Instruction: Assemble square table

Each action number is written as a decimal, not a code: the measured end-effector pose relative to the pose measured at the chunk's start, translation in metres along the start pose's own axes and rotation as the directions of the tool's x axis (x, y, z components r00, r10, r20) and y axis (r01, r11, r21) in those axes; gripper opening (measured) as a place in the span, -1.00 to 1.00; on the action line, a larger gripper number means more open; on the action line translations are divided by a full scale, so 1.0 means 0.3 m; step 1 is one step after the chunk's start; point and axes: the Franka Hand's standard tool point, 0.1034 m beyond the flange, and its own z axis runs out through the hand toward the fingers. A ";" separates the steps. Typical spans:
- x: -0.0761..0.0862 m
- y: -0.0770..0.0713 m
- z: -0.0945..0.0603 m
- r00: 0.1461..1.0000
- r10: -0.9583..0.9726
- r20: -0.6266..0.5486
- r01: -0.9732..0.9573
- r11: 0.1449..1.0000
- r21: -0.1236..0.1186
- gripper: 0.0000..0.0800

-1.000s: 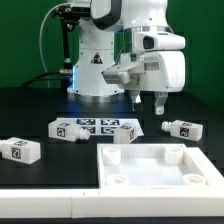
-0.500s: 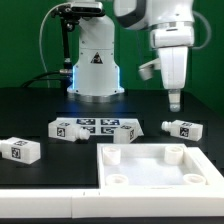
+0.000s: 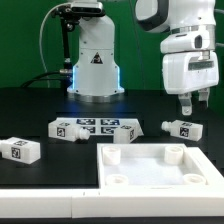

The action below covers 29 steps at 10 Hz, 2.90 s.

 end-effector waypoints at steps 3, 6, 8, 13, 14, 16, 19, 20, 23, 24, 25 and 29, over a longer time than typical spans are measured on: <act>0.013 -0.050 0.017 0.984 0.087 0.158 -0.092 0.996 0.022 0.62; 0.038 -0.043 0.054 0.898 0.182 0.400 -0.196 0.981 -0.006 0.62; 0.032 -0.041 0.047 0.827 0.163 0.538 -0.191 0.982 -0.003 0.62; 0.012 -0.003 0.111 0.497 0.230 0.837 -0.279 0.955 -0.097 0.62; 0.041 -0.011 0.137 0.458 0.246 0.854 -0.286 0.951 -0.120 0.62; 0.043 0.005 0.137 0.483 0.253 0.839 -0.294 0.949 -0.117 0.62; 0.052 -0.033 0.127 0.466 0.304 0.831 -0.324 0.933 -0.160 0.62; 0.034 -0.058 0.134 0.449 0.324 0.833 -0.336 0.925 -0.179 0.62; -0.012 -0.122 0.157 0.452 0.306 0.838 -0.325 0.931 -0.165 0.62; -0.032 -0.124 0.167 0.446 0.305 0.841 -0.326 0.931 -0.164 0.62; -0.045 -0.114 0.175 0.448 0.296 0.843 -0.321 0.934 -0.157 0.62; -0.054 -0.102 0.180 0.448 0.300 0.842 -0.328 0.931 -0.158 0.17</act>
Offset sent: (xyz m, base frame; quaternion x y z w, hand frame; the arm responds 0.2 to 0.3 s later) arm 0.0295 -0.0107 -0.0085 -0.0611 -0.2595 0.0602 0.9619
